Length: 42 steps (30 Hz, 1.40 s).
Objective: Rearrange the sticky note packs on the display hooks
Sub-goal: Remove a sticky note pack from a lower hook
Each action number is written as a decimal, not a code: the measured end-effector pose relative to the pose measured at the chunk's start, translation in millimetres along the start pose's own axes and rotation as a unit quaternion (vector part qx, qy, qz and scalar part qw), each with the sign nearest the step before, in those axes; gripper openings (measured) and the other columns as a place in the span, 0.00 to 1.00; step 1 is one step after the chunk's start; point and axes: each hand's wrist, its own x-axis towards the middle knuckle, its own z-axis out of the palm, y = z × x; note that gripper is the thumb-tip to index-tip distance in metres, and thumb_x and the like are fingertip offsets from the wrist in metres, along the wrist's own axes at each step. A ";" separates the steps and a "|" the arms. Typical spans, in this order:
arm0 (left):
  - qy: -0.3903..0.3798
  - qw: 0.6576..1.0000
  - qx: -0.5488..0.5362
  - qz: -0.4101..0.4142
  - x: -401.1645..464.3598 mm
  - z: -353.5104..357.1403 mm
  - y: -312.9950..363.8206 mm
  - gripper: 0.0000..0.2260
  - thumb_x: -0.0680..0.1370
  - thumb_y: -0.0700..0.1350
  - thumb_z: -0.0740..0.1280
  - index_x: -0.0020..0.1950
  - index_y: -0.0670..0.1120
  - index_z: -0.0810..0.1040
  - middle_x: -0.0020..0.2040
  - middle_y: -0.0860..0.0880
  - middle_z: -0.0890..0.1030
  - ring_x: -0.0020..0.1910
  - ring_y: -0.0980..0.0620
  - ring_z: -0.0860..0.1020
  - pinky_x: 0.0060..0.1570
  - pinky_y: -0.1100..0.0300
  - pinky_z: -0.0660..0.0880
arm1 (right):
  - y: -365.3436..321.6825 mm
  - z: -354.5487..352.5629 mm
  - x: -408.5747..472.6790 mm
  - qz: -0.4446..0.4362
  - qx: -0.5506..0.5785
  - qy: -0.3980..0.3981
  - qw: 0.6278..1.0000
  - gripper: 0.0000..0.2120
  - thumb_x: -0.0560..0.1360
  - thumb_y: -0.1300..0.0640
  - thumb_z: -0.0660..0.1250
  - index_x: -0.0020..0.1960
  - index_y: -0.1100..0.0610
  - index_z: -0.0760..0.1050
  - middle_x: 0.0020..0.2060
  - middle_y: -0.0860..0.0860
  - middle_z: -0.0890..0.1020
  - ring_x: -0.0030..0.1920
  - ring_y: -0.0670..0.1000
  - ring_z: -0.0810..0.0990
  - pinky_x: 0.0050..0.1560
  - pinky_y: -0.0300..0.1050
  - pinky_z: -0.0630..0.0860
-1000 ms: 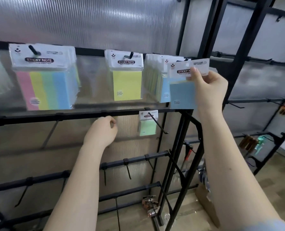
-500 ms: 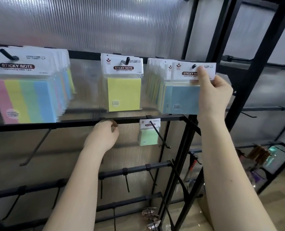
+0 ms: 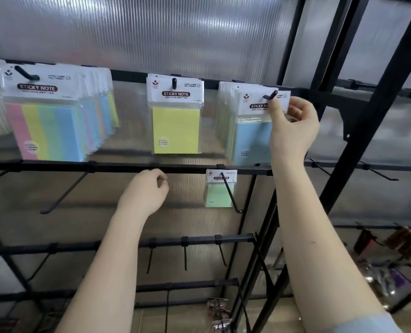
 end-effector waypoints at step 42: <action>0.045 0.998 0.016 -0.044 -38.4 3.3 -9.6 0.09 0.79 0.46 0.60 0.57 0.50 0.76 0.56 0.52 0.77 0.48 0.57 0.72 0.38 0.67 0.65 | 174.9 -2.1 -75.1 0.351 -0.099 -0.222 0.904 0.06 0.78 0.55 0.64 0.43 0.50 0.77 0.40 0.48 0.80 0.41 0.48 0.77 0.36 0.40 0.71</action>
